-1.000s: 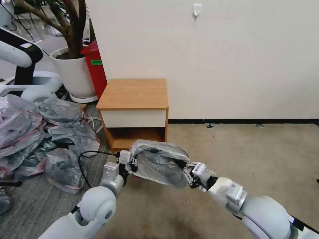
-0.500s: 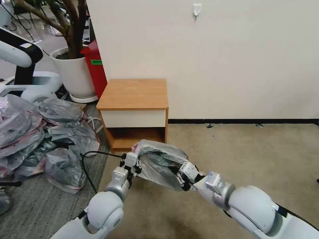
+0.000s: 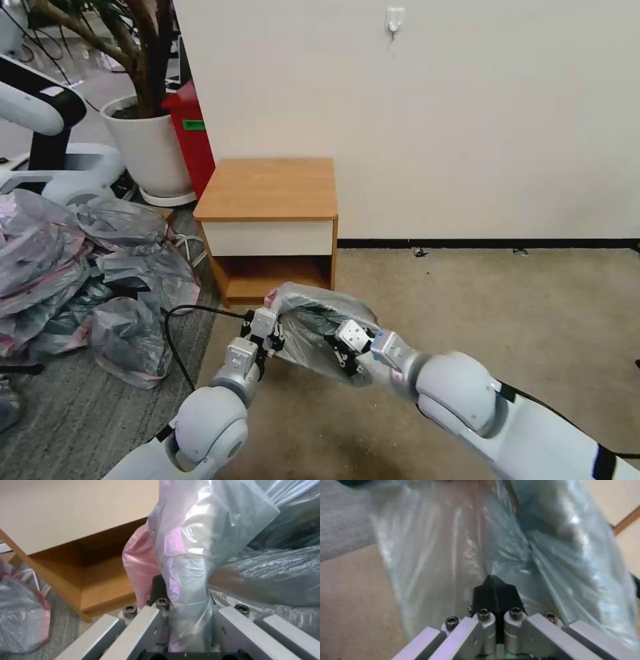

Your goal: Pick up the garbage bag from the table and place it over the trash can.

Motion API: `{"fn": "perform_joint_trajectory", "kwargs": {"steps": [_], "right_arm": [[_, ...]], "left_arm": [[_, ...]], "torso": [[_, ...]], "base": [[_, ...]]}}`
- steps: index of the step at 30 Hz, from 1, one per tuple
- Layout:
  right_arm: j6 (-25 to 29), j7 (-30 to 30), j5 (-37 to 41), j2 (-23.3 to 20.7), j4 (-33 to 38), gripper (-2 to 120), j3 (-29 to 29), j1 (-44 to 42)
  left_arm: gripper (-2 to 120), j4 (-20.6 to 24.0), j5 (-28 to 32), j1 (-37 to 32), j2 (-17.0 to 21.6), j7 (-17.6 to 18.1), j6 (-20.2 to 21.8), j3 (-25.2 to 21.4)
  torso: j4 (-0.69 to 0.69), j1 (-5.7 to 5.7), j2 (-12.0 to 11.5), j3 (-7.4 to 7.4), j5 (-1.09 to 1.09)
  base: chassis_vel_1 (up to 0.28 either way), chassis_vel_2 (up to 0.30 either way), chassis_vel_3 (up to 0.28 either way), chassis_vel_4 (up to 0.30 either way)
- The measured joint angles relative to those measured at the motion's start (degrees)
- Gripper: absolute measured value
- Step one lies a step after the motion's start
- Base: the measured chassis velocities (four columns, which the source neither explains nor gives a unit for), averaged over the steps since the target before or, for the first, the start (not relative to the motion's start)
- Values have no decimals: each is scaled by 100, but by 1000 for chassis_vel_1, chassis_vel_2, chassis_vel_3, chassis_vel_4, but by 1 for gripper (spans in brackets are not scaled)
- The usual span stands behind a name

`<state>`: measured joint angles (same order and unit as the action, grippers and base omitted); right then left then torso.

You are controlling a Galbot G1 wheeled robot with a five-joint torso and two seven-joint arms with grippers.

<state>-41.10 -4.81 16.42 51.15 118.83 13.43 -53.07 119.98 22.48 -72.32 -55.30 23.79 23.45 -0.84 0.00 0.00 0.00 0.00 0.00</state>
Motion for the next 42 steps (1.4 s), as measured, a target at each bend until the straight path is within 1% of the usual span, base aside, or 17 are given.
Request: {"fn": "perform_joint_trajectory", "kwargs": {"steps": [5,9,15,20,27,31,42], "right_arm": [[10,13,-62,51,-298,0,91,97],[21,12,-254,146,-596,0,156,168],[29,2,-501,283,-821,0,225,198],[34,-10,-806,402,-953,0,268,200],[36,-148,-1115,507,-927,0,285,198],[38,-162,-1144,535,-969,0,361,231],[41,-151,-1147,668,-1505,0,565,493]], "left_arm": [[1,-34,5,45,-35,1,0,63],[1,-82,9,79,-109,9,3,130],[1,-130,10,91,-212,14,9,173],[1,-189,9,108,-267,45,11,217],[1,-293,3,161,-358,93,12,286],[1,-338,-1,201,-394,108,15,327],[1,-319,11,220,-437,113,22,374]], "torso": [[0,0,0,0,0],[-1,0,0,0,0],[-1,0,0,0,0],[-1,0,0,0,0],[-1,0,0,0,0],[-1,0,0,0,0],[0,0,0,0,0]], "base": [[0,0,0,0],[0,0,0,0],[0,0,0,0],[0,0,0,0],[0,0,0,0],[0,0,0,0],[0,0,0,0]]}}
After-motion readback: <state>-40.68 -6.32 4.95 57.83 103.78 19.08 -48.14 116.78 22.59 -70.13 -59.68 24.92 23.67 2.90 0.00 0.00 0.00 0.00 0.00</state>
